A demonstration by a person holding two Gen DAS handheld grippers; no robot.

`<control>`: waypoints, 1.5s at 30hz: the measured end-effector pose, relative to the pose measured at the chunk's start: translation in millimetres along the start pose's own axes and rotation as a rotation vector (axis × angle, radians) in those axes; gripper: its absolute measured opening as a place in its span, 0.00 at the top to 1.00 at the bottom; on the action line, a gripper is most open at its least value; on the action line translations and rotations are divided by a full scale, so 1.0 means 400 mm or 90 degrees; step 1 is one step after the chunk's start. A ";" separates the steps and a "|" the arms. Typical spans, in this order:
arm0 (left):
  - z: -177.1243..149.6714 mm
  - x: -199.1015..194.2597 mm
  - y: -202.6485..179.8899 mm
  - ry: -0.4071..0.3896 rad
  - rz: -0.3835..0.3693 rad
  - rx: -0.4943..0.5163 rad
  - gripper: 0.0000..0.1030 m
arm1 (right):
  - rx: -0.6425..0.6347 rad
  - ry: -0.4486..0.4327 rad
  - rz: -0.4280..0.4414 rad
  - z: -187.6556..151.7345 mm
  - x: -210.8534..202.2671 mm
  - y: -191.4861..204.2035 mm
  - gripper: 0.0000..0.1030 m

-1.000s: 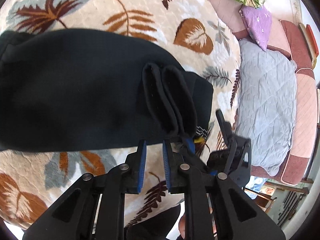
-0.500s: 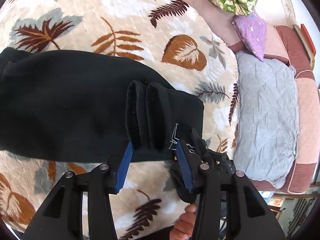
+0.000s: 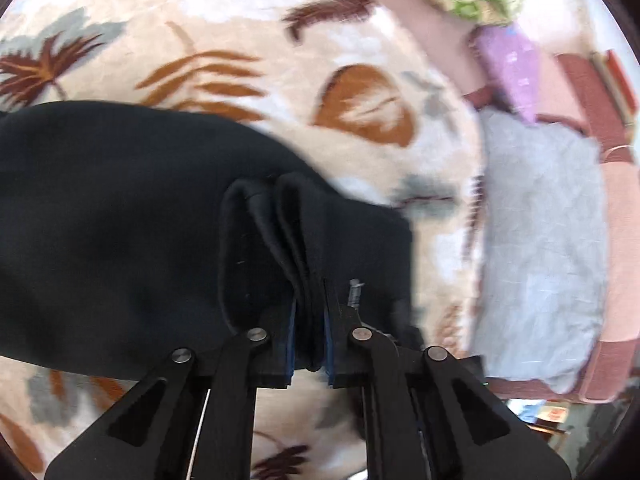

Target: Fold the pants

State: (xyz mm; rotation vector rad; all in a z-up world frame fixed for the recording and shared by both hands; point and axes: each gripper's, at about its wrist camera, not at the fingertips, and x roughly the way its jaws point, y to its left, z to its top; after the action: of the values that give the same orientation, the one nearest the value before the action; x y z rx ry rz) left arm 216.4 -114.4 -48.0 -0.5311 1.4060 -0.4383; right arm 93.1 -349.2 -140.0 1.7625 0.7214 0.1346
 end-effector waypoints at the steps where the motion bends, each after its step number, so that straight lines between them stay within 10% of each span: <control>1: -0.003 -0.006 -0.013 -0.015 -0.012 0.015 0.92 | -0.019 -0.010 0.004 0.003 -0.015 0.009 0.83; 7: -0.005 0.088 0.016 0.024 0.058 0.026 0.91 | -0.087 -0.074 -0.050 0.053 -0.075 0.027 0.89; 14: -0.011 0.069 0.048 0.025 -0.007 0.001 0.90 | -0.334 -0.096 -0.213 0.016 -0.026 0.096 0.95; 23: -0.032 -0.095 0.149 0.024 0.011 -0.053 0.84 | -0.124 -0.039 -0.090 0.042 -0.151 0.068 0.52; 28: -0.034 -0.279 0.199 -0.045 0.004 -0.009 0.84 | -0.142 -0.029 -0.089 -0.019 -0.206 0.098 0.51; 34: -0.002 -0.485 0.347 -0.120 0.091 -0.007 0.78 | -0.245 0.122 -0.107 -0.213 -0.011 0.155 0.41; 45: 0.007 -0.511 0.537 -0.093 0.045 -0.027 0.78 | -0.283 0.269 -0.193 -0.531 0.347 0.059 0.40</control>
State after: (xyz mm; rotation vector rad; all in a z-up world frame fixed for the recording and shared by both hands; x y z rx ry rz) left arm 189.8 178.4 -10.1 -0.5354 1.2911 -0.3073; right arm 119.9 -101.4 -86.8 1.1934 1.1569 0.4348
